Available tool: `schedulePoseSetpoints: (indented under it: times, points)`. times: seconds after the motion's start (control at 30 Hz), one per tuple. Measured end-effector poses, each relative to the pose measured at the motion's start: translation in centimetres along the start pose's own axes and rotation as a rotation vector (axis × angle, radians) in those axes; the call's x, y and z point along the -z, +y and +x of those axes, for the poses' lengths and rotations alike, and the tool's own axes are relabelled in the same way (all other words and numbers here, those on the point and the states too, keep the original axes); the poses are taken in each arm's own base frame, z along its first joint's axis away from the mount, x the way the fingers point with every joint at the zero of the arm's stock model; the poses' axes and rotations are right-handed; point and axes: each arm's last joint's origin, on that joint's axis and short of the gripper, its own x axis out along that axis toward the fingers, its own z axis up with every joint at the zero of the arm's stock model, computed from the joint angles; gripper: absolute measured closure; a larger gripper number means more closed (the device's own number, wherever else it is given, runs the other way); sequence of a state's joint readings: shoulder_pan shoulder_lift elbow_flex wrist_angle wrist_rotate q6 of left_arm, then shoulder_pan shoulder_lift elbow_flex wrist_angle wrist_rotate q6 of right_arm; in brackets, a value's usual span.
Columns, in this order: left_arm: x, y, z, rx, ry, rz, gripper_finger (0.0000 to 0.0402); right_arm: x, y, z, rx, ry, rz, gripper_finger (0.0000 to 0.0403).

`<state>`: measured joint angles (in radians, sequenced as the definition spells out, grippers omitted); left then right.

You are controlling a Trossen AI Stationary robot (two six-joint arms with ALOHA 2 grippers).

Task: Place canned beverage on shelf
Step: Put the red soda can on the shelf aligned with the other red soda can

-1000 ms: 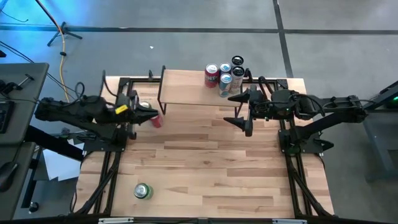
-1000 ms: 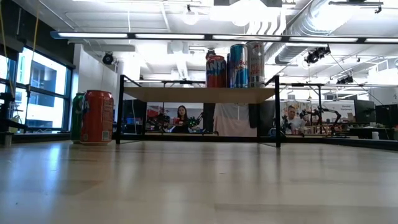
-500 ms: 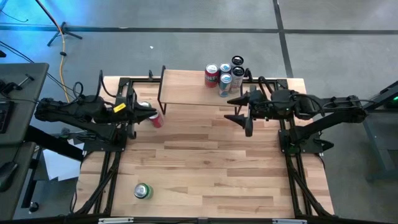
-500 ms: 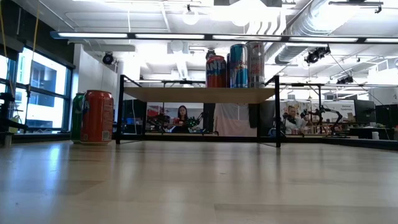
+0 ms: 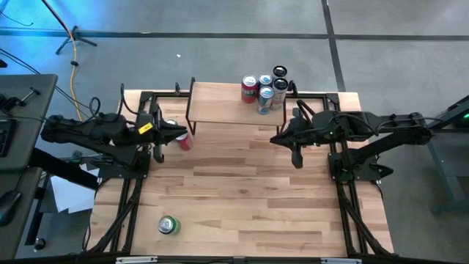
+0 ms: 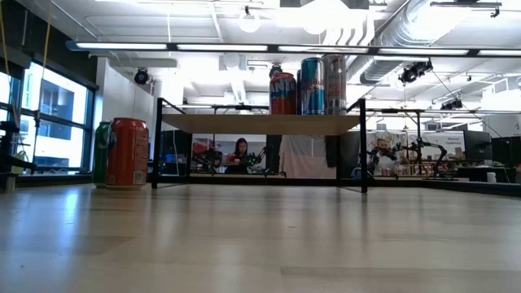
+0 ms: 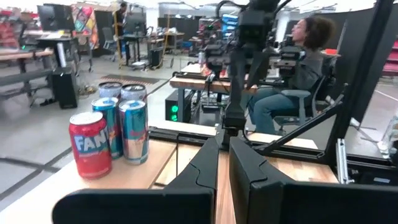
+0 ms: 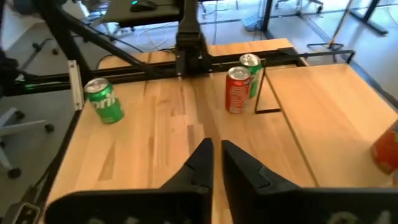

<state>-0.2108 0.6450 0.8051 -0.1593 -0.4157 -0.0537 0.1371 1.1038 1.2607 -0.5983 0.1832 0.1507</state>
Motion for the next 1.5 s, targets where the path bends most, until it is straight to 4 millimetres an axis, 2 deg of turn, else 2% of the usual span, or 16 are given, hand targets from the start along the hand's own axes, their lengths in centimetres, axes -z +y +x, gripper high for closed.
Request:
schedulePoseSetpoints:
  times: [0.2,0.47,0.6,0.77,0.87,0.97,1.1,1.5]
  points:
    - [0.4,-0.1,0.8,-0.068,0.027,-0.024,0.0382,-0.1,-0.1,-0.9,-0.006,-0.023,-0.001,0.0398]
    - [0.5,-0.1,0.9,-0.070,0.029,-0.039,0.0315,-0.1,-0.4,-2.3,-0.011,-0.092,-0.011,0.0402]
    - [0.6,-0.1,0.9,-0.088,0.043,-0.116,0.0267,2.6,-0.6,-0.9,-0.022,-0.172,0.037,0.0402]
    - [0.6,0.6,0.6,-0.175,0.158,-0.235,0.0199,6.9,-1.3,1.1,-0.041,-0.248,0.227,0.0402]
    - [-0.3,1.4,0.7,-0.231,0.264,-0.228,0.0165,8.2,-1.6,1.4,-0.063,-0.252,0.294,0.0403]
    - [-1.2,2.1,1.1,-0.277,0.368,-0.199,0.0141,8.2,-1.8,1.4,-0.075,-0.263,0.312,0.0403]
    - [-1.4,2.4,1.7,-0.328,0.459,-0.180,0.0127,7.7,-1.7,1.3,-0.083,-0.309,0.286,0.0403]
    - [-0.5,2.1,3.8,-0.359,0.501,-0.155,0.0130,7.7,-1.7,1.3,-0.084,-0.317,0.281,0.0403]
